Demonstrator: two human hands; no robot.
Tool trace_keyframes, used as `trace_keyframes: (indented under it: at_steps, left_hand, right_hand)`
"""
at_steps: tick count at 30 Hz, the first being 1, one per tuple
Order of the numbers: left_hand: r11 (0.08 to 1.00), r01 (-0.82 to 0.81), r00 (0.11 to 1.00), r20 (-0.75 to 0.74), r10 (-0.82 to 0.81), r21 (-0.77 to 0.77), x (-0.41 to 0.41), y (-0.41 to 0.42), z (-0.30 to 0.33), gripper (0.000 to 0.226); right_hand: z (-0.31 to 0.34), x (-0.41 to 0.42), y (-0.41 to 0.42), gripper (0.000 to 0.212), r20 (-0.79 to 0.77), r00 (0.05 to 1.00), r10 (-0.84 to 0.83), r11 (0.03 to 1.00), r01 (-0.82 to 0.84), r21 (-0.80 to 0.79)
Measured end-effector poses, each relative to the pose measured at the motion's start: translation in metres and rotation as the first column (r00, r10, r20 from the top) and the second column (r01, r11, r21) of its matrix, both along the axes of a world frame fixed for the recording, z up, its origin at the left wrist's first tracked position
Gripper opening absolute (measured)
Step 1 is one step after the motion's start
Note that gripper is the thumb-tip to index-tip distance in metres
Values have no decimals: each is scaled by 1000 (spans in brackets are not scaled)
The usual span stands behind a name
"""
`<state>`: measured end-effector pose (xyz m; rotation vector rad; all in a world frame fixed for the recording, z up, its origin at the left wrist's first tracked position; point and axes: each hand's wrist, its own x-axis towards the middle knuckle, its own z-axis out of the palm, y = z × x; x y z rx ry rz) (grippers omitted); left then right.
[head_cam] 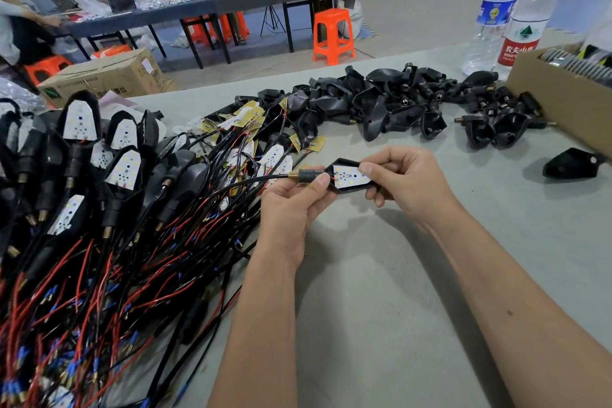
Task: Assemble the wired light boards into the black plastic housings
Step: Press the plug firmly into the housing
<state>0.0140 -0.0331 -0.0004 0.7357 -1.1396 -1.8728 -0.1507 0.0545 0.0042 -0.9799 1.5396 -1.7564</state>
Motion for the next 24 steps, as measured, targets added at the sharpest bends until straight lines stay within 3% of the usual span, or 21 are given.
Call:
trace_keyframes:
  at_steps: [7,12,15,19,21,24]
  left_hand:
    - [998,-54,998,29,55,-27,0,0,6,25]
    - [972,-233,959,-157,236,39,24,-18,33,51]
    - [951,-290,895,-323,308,104,43,-28,46,54]
    - [931,-329,879,-311,363,156,49,-32,47,58]
    - [935,-303,885,-309,348,186,47,-31,43,60]
    - [946,-249,881,-356,311,209,48,-32,41,60]
  right_hand:
    - [4,-13,11,4,21,1000,19,998,-21,57]
    - [7,-37,21,3,13,998,-62,994,61,85]
    - [2,-47,24,6,5,995,-104,988,103,117]
    - [-4,-50,22,9,5,994,-107,984,105,141]
    - [-5,-48,23,10,-79,992,-99,974,113,198]
    - [-1,-43,23,15,-436,893,-112,915,264,305]
